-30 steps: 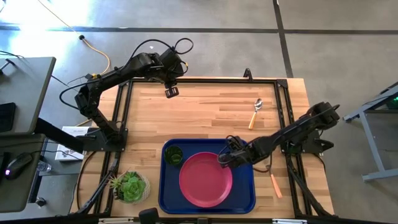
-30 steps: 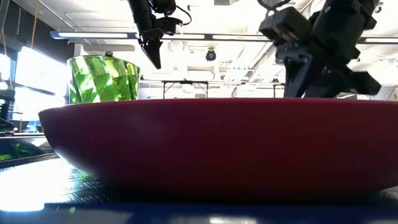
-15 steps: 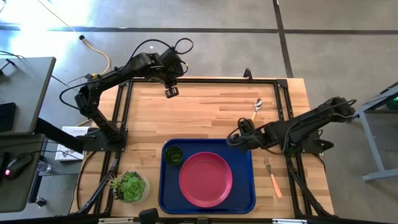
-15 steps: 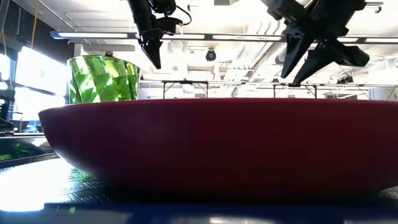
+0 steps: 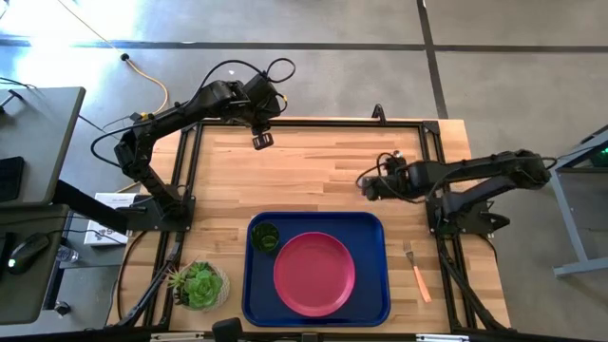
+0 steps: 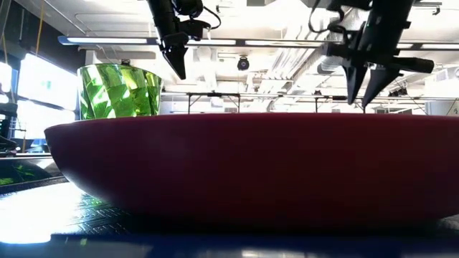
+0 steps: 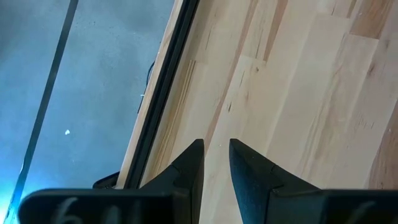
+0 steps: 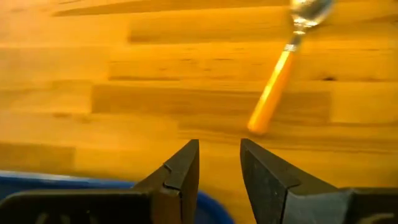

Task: Pick and place plate/cup/fork/spoon on tray
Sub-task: Put the yellow spoon on the blue serving tray to the right side of the pink plate

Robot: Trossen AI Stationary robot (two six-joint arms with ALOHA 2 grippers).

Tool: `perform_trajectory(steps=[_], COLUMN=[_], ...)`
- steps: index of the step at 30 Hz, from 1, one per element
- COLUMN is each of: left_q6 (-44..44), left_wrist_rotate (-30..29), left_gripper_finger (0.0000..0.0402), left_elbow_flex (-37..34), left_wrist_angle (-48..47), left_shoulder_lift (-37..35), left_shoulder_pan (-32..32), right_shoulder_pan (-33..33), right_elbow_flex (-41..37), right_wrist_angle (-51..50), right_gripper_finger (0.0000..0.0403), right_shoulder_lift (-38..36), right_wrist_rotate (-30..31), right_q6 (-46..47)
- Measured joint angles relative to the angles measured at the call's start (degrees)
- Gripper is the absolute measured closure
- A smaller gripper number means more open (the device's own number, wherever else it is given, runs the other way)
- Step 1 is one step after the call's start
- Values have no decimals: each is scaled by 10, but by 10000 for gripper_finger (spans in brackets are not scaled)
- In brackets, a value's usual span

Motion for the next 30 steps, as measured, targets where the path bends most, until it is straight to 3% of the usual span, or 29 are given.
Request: perform_trajectory(steps=[6,15,25,30], left_q6=[0,4,4,4], left_wrist_rotate=[0,0,0,0], left_gripper_finger=[337,337,337,337], left_elbow_flex=[0,0,0,0], left_wrist_angle=[0,0,0,0], left_shoulder_lift=[0,0,0,0], left_shoulder_pan=[0,1,1,1], right_shoulder_pan=[-68,-168,-231,-261], right_elbow_flex=[0,-17,-133,-170], right_wrist_angle=[-25,-22,138,171], right_gripper_finger=[290,238,249,256], right_shoulder_lift=[0,0,0,0], right_wrist_rotate=[-27,-69,-111,-117], right_q6=[-51,-90,-90,-90])
